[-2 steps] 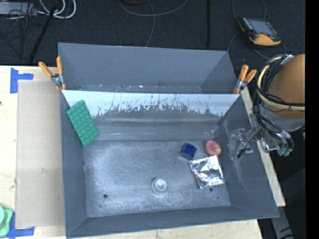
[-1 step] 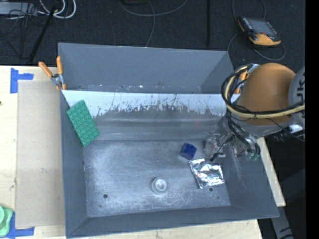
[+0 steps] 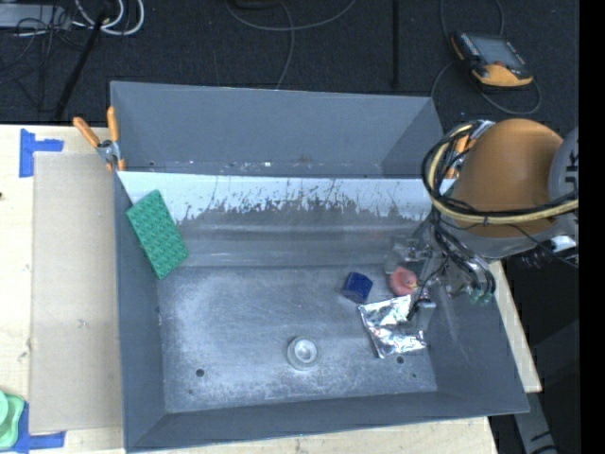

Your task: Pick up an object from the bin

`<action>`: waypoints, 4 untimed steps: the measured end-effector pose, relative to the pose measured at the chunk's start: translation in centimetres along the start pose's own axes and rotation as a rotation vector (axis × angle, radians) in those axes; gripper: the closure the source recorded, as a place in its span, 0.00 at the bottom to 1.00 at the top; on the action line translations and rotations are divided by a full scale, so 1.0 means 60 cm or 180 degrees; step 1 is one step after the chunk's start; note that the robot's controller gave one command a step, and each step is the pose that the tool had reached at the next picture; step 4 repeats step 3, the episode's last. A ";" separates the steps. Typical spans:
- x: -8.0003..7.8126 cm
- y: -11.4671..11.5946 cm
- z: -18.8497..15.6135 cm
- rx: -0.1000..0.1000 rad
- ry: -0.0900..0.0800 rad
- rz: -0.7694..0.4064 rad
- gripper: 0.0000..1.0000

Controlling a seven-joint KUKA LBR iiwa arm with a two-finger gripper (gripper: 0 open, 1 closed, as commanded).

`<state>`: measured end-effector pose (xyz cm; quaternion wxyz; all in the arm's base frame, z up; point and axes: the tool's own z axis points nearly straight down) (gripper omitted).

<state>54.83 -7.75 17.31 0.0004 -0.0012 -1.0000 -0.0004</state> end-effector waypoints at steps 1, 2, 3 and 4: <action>-0.017 -0.015 0.174 -0.0001 0.0013 0.1096 0.00; -0.019 -0.015 0.172 0.0002 0.0002 0.1088 1.00; -0.019 -0.010 -0.082 0.0000 -0.0032 0.0962 1.00; -0.019 -0.010 -0.082 0.0000 -0.0032 0.0962 1.00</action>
Offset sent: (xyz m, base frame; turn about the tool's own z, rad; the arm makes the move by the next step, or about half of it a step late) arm 0.0112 -0.0092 -0.1025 0.3453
